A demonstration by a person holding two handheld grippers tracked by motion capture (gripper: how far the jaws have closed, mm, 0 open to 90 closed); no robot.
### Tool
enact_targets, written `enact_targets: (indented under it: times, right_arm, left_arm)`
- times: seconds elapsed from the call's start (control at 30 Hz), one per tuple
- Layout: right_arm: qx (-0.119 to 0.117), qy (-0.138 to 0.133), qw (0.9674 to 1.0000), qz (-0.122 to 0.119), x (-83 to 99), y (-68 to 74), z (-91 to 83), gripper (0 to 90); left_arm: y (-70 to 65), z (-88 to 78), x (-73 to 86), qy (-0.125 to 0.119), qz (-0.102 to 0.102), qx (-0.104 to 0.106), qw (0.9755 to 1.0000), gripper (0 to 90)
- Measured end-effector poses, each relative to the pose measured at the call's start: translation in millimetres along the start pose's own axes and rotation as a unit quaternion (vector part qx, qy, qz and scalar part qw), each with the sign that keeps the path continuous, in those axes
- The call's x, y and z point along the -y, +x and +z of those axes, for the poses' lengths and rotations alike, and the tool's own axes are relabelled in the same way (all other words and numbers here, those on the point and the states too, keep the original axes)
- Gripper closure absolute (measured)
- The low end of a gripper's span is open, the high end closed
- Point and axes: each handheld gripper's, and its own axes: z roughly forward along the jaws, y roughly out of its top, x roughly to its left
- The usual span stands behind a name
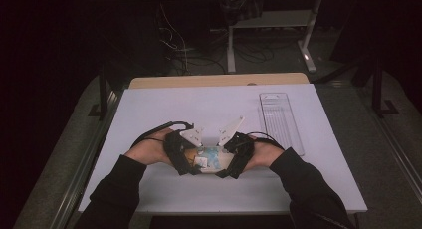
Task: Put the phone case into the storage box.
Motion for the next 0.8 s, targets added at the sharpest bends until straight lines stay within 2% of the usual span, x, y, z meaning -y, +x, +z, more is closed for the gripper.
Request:
enact_targets:
  times: [0.37,0.5,0.8]
  right_arm:
    - [-0.01,0.012,0.9999,-0.006,-1.9,-1.7,0.8,4.6]
    - [-0.013,0.013,0.9997,-0.015,-3.5,-1.0,0.1,7.0]
    - [-0.013,0.011,0.9997,-0.019,-4.3,-0.6,-0.5,7.7]
  left_arm:
    - [-1.1,-1.1,-0.1,-0.001,0.007,-0.002,1.0,11.1]
    - [-1.0,-1.4,-0.1,0.0,0.012,-0.002,0.9999,11.1]
    - [-1.4,-2.1,0.9,-0.001,0.004,0.003,1.0,10.9]
